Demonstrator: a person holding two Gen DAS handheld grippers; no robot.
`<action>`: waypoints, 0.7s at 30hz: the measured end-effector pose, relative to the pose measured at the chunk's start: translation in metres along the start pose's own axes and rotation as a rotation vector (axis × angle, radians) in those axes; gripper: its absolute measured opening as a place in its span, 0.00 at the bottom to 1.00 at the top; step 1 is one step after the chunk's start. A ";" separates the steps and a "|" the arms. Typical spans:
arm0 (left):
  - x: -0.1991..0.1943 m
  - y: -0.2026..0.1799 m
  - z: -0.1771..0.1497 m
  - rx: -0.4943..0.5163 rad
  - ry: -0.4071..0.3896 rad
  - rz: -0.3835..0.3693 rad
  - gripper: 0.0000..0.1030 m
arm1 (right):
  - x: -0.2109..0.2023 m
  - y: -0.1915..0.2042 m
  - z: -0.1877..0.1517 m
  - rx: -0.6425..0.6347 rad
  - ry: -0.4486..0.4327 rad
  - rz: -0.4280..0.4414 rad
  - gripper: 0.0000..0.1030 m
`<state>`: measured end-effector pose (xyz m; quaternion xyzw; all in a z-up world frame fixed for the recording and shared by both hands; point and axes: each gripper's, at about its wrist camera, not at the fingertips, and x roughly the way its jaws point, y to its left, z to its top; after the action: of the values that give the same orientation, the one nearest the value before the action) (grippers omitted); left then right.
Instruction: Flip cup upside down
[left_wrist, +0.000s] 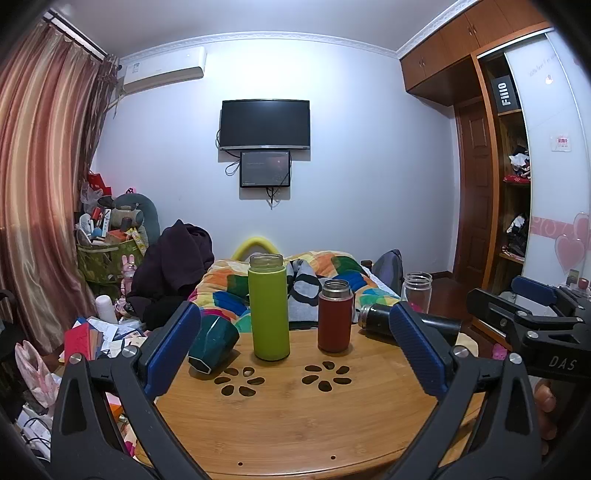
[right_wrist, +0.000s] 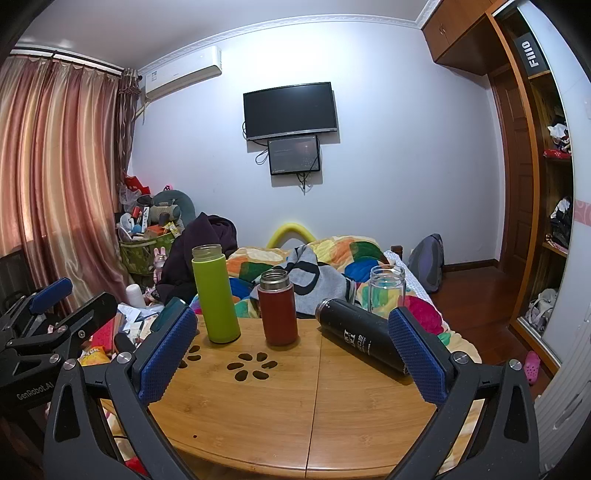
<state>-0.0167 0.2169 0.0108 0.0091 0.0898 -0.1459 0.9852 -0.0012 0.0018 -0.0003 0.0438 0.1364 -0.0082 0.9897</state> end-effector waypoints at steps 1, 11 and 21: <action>-0.001 0.000 0.001 0.000 0.000 0.000 1.00 | 0.000 0.000 0.000 0.000 -0.001 0.000 1.00; -0.002 0.000 0.002 -0.004 0.001 -0.004 1.00 | -0.004 0.005 0.002 -0.006 -0.002 0.006 1.00; -0.003 0.000 0.003 -0.006 0.001 -0.005 1.00 | -0.006 0.003 0.002 -0.011 -0.006 0.019 1.00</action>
<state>-0.0185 0.2174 0.0147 0.0060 0.0907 -0.1478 0.9848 -0.0059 0.0049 0.0039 0.0395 0.1330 0.0019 0.9903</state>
